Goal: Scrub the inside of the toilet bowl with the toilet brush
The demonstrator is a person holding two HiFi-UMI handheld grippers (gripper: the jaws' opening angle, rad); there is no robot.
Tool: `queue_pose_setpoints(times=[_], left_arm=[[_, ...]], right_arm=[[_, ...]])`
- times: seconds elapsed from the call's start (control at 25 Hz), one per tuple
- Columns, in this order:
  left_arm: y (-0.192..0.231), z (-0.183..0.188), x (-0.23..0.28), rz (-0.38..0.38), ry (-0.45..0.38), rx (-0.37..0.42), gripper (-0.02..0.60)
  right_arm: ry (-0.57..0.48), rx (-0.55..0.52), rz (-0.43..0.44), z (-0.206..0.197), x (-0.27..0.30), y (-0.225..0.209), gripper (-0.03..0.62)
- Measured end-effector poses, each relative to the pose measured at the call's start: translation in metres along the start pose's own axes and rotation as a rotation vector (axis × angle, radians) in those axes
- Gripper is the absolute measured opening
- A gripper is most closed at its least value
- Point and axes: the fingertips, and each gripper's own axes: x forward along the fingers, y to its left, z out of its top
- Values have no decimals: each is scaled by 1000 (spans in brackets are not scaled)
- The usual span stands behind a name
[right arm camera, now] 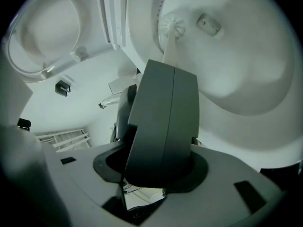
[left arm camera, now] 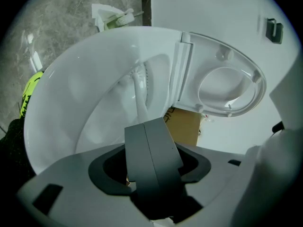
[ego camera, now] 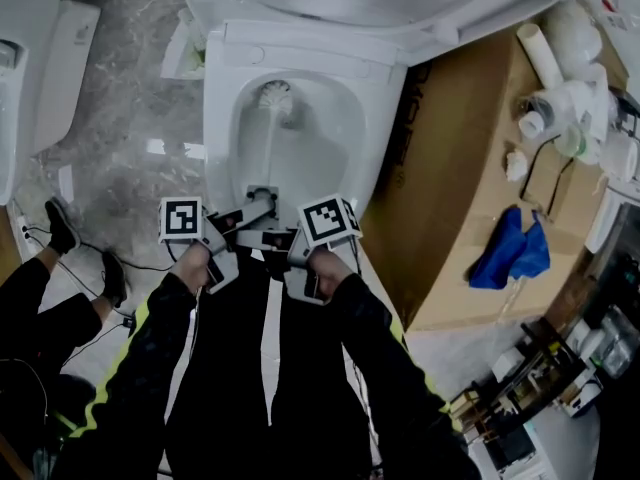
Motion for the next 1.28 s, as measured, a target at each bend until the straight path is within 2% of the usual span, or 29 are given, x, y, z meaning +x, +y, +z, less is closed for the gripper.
queue_pose_setpoints(times=[0.28, 0.56, 1.28], left_arm=[[0, 0, 8, 16, 40, 30, 259], [-2, 1, 22, 47, 123, 43, 259], [4, -22, 49, 123, 288, 37, 259]], right_arm=[[-45, -21, 9, 7, -7, 0, 209], [-125, -6, 49, 18, -16, 3, 209], [-295, 26, 119, 20, -43, 1, 209]])
